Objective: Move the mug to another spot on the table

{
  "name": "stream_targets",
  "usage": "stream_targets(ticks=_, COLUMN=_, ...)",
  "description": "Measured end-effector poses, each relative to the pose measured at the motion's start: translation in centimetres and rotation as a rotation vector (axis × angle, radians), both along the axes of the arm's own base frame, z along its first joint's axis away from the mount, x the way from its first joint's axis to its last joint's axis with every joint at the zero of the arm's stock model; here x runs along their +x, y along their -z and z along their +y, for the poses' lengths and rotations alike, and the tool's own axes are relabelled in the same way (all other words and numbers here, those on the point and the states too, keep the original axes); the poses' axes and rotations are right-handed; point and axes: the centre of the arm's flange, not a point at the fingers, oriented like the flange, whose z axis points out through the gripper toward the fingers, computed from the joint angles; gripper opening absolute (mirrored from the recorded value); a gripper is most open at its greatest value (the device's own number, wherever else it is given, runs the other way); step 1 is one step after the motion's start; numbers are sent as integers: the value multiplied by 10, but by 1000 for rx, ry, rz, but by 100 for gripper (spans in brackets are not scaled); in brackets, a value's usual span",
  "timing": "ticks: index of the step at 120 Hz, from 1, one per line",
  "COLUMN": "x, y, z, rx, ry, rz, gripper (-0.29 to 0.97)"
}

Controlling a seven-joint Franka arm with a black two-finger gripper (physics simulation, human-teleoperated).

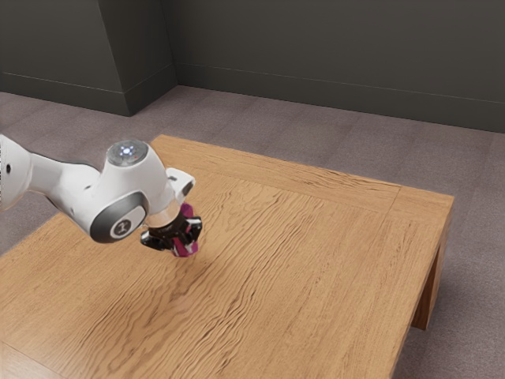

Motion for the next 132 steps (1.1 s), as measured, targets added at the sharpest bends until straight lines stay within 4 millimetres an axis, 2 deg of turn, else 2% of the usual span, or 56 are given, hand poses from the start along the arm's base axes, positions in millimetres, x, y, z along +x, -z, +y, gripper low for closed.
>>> stream_targets(ticks=11, x=-8, y=11, z=-10, rx=1, ry=31, rz=5, gripper=-2)
stream_targets(ticks=21, x=-13, y=19, z=-12, rx=-1, ry=44, rz=-3, gripper=-4)
stream_targets(ticks=42, x=-11, y=24, z=-5, rx=0, ry=51, rz=-36, gripper=-6)
stream_targets(ticks=64, x=-10, y=35, z=-22, rx=-1, ry=95, rz=-50, gripper=-7)
stream_targets(ticks=81, x=-9, y=43, z=-22, rx=1, ry=103, rz=-54, gripper=-7)
stream_targets(ticks=89, x=-9, y=44, z=-23, rx=0, ry=106, rz=-57, gripper=0)
stream_targets(ticks=110, x=-11, y=46, z=-25, rx=5, ry=120, rz=-50, gripper=36)
stream_targets(ticks=132, x=-14, y=40, z=-27, rx=7, ry=104, rz=-2, gripper=53)
